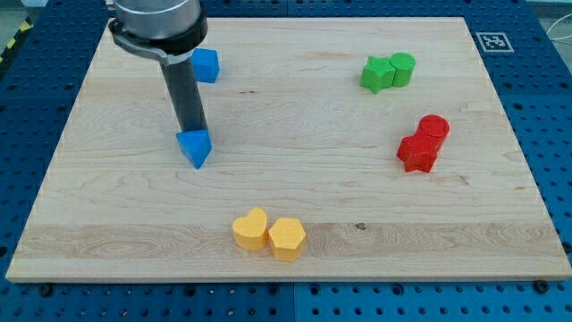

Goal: Move blue triangle towards bottom center

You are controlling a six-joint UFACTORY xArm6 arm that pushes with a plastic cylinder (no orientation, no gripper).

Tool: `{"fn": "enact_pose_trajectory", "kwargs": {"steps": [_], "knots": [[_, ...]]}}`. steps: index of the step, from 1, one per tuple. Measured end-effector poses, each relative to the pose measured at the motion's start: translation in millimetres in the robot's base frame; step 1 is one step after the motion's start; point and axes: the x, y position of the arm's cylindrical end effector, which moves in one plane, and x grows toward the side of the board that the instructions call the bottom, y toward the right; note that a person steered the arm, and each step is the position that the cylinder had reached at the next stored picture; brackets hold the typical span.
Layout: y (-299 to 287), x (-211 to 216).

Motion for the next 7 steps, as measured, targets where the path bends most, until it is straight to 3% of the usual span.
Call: {"fn": "enact_pose_trajectory", "kwargs": {"steps": [3, 7], "knots": [[-32.1, 20.6], [69.7, 57.1]]}}
